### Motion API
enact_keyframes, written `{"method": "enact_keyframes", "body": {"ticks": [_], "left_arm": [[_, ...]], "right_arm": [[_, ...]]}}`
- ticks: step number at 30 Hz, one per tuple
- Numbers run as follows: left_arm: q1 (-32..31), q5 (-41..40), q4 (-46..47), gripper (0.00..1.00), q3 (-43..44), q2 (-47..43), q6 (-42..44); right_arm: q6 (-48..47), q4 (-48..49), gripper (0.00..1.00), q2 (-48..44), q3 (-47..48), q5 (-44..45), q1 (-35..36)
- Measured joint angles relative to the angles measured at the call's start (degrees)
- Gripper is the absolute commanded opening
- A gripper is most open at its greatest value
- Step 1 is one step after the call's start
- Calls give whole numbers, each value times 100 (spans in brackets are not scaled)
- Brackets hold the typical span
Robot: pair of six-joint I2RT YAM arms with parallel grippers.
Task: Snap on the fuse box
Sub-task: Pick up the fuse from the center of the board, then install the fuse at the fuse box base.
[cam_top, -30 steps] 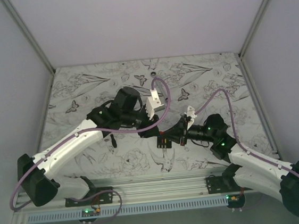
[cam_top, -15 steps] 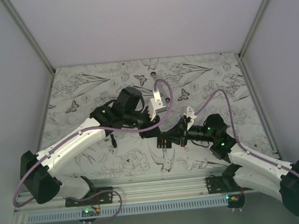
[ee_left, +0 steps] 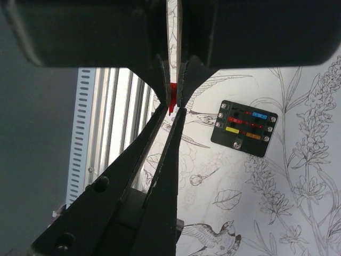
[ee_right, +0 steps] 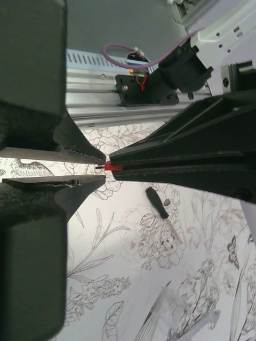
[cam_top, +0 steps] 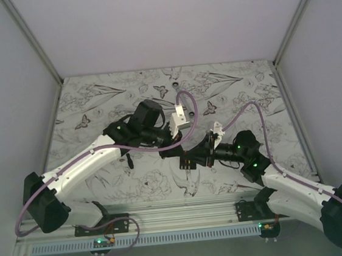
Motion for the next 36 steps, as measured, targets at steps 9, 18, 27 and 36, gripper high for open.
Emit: {"method": "enact_keyframes", "body": {"ticks": [9, 18, 27, 36], "left_arm": [[0, -1215, 33, 0, -52, 0, -1220], [-50, -3064, -531, 0, 195, 654, -2957], [-586, -4085, -1001, 0, 487, 1482, -4113], [-667, -4358, -1045, 0, 999, 2452, -4741]], "right_arm": [[-7, -809, 56, -686, -2, 1449, -2], [317, -1952, 83, -1799, -361, 3886, -2], [621, -2931, 100, -3340, -754, 5643, -4], [791, -3250, 100, -3641, -839, 6393, -4]]}}
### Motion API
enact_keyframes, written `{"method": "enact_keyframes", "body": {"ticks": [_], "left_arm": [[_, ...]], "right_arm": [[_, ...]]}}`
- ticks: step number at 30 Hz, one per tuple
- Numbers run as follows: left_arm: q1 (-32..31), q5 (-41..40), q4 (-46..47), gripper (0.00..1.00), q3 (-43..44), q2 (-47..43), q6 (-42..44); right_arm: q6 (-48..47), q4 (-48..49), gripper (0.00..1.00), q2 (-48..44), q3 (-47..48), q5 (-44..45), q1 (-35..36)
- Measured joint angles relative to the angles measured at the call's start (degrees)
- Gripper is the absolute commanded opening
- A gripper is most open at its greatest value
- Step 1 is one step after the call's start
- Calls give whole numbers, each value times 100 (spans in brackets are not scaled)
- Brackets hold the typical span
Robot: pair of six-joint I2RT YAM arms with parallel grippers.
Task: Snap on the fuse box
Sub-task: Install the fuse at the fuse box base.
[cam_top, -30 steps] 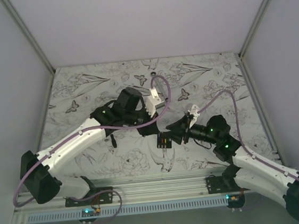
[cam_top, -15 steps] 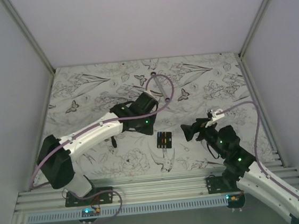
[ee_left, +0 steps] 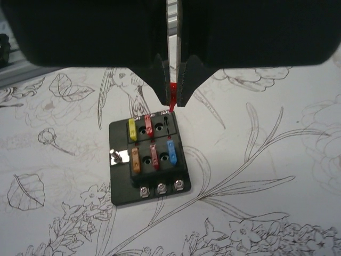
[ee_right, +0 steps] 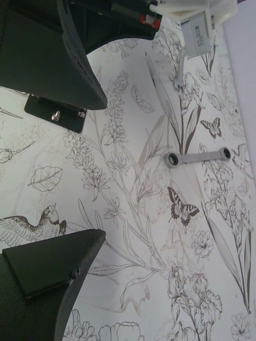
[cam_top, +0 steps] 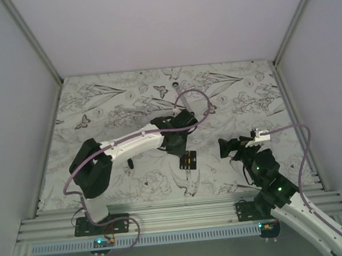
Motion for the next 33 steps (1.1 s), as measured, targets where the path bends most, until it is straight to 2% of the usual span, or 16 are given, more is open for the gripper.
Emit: {"method": "enact_keyframes", "body": {"ticks": [7, 33], "left_arm": [[-39, 4, -4, 0, 175, 439, -219], [-140, -168, -157, 0, 181, 723, -767]], "right_arm": [[90, -118, 100, 17, 0, 245, 0], [125, -181, 100, 17, -55, 321, -11]]}}
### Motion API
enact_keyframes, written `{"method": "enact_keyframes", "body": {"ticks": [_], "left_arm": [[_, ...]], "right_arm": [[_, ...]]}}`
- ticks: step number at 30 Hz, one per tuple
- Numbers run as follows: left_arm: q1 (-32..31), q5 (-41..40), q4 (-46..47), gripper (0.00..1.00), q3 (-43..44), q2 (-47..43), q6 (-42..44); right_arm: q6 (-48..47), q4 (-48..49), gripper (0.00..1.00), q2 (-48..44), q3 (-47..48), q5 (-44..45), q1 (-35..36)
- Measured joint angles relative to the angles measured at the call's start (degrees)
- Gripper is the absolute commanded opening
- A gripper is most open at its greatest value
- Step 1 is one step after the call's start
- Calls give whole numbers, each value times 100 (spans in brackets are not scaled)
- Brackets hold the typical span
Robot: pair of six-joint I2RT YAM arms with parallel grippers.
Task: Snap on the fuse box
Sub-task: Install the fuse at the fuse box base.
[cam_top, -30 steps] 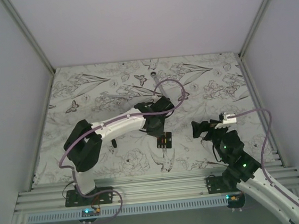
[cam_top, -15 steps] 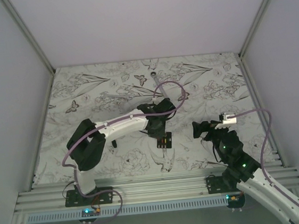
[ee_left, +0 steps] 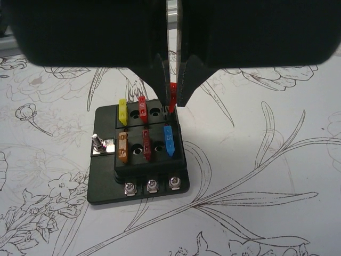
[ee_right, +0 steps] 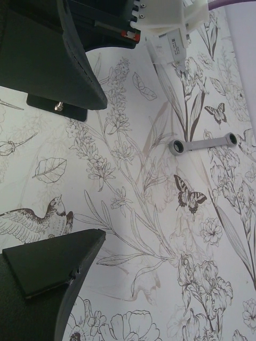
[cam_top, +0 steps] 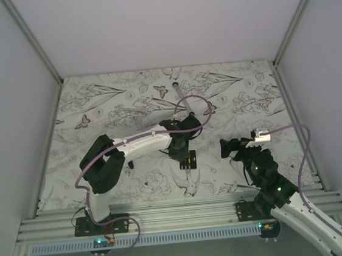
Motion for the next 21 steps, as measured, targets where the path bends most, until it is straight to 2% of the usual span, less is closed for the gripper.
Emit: {"method": "enact_keyframes", "body": {"ticks": [21], "left_arm": [[-83, -149, -107, 0, 101, 22, -452]], "right_arm": [[2, 2, 100, 0, 0, -4, 0]]}}
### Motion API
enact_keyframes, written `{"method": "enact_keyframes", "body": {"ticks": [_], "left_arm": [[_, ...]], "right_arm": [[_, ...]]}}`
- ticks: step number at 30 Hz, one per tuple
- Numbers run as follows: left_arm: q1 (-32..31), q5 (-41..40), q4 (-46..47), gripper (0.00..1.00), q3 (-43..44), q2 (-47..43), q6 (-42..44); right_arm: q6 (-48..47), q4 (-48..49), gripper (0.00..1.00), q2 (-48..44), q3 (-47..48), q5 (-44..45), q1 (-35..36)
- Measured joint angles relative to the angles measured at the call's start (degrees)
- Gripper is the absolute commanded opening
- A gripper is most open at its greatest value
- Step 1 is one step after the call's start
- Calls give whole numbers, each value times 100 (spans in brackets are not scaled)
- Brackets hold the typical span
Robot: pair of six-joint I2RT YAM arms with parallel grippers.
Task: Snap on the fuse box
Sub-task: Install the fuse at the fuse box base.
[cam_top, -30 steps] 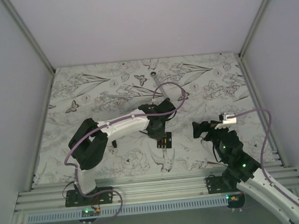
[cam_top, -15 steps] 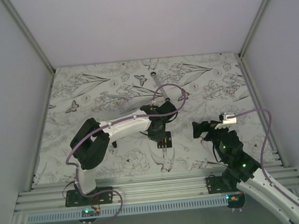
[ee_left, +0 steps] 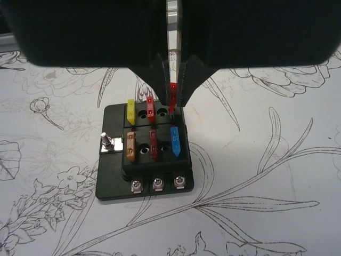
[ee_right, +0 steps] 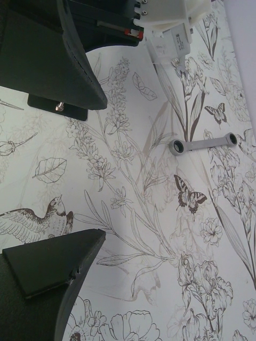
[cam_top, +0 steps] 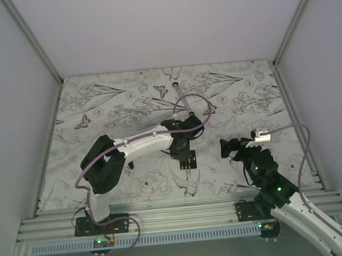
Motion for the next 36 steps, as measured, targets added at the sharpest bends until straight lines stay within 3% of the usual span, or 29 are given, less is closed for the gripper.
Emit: {"method": "enact_keyframes", "body": {"ticks": [36], "left_arm": [[-2, -146, -157, 0, 146, 199, -319]], "right_arm": [[0, 4, 100, 70, -2, -2, -4]]}}
